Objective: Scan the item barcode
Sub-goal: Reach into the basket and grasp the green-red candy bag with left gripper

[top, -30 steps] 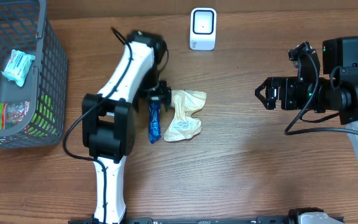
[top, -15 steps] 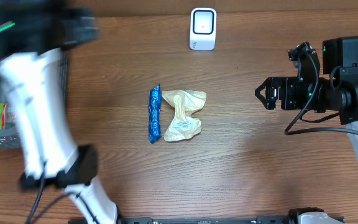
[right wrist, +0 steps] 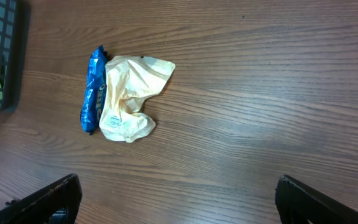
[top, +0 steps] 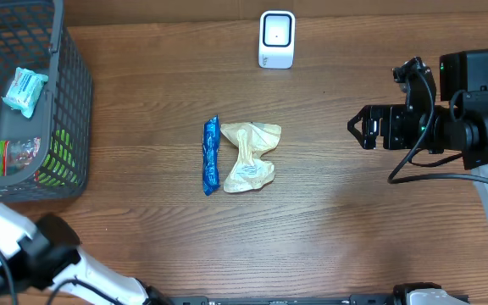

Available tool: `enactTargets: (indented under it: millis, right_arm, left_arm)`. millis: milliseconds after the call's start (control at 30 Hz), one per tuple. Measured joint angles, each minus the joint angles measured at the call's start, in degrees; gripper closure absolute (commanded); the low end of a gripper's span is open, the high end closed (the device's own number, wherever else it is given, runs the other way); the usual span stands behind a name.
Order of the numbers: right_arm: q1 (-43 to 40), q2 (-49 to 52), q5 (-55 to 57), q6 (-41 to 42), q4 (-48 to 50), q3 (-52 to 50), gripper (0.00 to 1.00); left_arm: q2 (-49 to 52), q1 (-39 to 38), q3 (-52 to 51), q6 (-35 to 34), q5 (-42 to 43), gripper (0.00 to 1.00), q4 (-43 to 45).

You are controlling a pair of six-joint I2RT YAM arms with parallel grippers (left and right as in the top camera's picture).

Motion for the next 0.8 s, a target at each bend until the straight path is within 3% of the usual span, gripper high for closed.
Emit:
enactTargets:
  millis: [333, 800]
  right_arm:
    - [0.0, 0.0, 0.0, 0.02, -1.09, 0.02, 0.0]
    - [0.0, 0.0, 0.0, 0.02, -1.01, 0.0, 0.0]
  left_arm:
    - [16.5, -0.76, -1.55, 0.9, 3.04, 0.04, 3.78]
    - [20.63, -5.51, -5.44, 1.92, 0.26, 0.02, 5.05]
